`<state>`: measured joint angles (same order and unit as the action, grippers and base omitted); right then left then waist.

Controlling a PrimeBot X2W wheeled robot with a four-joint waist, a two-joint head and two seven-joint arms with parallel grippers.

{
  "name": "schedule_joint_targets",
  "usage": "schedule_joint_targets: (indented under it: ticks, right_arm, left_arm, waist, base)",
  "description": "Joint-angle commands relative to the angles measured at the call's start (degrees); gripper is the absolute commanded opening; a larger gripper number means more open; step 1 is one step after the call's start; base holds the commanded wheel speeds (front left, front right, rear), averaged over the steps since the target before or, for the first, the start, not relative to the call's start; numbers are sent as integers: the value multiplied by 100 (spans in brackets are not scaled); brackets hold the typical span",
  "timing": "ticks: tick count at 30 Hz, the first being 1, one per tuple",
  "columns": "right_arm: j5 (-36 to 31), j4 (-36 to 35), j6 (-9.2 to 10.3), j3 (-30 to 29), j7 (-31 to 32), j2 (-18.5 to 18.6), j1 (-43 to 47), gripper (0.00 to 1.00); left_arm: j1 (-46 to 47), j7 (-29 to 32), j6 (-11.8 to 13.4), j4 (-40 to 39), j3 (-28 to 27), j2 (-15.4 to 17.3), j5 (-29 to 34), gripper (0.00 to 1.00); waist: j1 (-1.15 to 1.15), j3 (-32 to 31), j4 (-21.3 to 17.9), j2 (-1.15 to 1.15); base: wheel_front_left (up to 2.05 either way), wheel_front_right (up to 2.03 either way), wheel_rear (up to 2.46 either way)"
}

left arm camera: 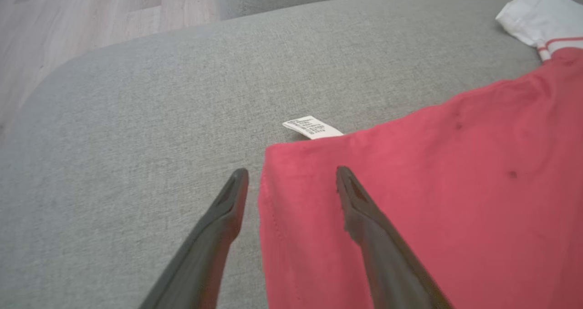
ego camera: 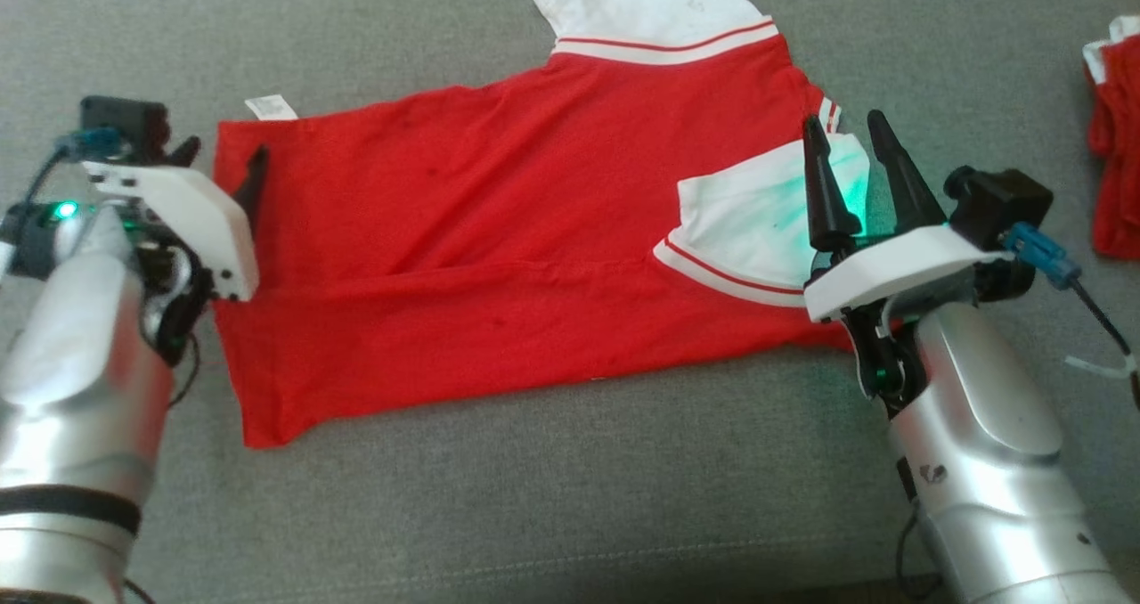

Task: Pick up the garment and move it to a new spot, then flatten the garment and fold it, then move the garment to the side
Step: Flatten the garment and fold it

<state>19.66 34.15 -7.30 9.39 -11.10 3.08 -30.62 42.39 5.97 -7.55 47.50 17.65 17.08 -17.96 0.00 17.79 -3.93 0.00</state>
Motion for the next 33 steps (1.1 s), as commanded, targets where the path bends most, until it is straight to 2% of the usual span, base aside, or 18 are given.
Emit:
schedule_joint_targets:
  ticks: [1, 6, 12, 13, 14, 15, 16, 20, 24, 29, 33]
  right_arm:
    - [17, -157, -19, 151, -44, -20, -199, 100]
    - [11, -148, -19, 190, -62, -20, -340, 100]
    - [-24, -184, -19, 205, -13, -20, -551, 100]
    - [-65, -195, -19, 203, 13, -20, -612, 100]
    - [-106, -207, -19, 200, 51, -20, -679, 100]
    - [-143, -221, -19, 187, 94, -20, -752, 100]
    - [-165, -233, -19, 162, 151, -20, -835, 100]
    - [-390, -198, -19, 59, 529, -20, -1307, 100]
    - [-713, 124, -19, -123, 1233, 1, -2125, 100]
    - [-1011, 733, -19, -342, 1967, 128, -2904, 100]
    - [-1275, 1217, -19, -609, 2327, 251, -3382, 100]
  left_arm:
    - [293, -10, 8, -151, -109, 408, -101, 100]
    - [453, -40, 8, -47, 175, 610, -399, 100]
    - [586, -49, 7, 215, 366, 663, -570, 99]
    - [611, -54, 7, 241, 409, 668, -581, 77]
    - [633, -51, 7, 259, 464, 668, -597, 42]
    - [660, -59, 7, 271, 508, 665, -620, 16]
    - [688, -76, 7, 273, 554, 658, -643, 0]
    - [801, -188, 7, 218, 738, 600, -763, 0]
    - [1026, -364, 7, 72, 1000, 477, -891, 0]
    - [1294, -525, 7, -12, 1263, 264, -1009, 0]
    - [1495, -675, 7, -33, 1486, 80, -1111, 0]
  waist:
    - [0, 74, -31, 0]
    - [0, 212, -68, 0]
    - [0, 340, -67, 0]
    - [0, 366, -59, 0]
    - [0, 391, -47, 0]
    - [0, 419, -31, 0]
    - [0, 449, -10, 0]
    - [0, 583, 104, 0]
    - [0, 826, 367, 0]
    - [0, 1095, 713, 0]
    - [0, 1285, 992, 0]
  base:
    - [0, 0, 0]
    - [0, 0, 0]
    - [0, 0, 0]
    - [0, 0, 0]
    - [0, 0, 0]
    - [0, 0, 0]
    - [0, 0, 0]
    - [0, 0, 0]
    - [0, 0, 0]
    - [0, 0, 0]
    - [0, 0, 0]
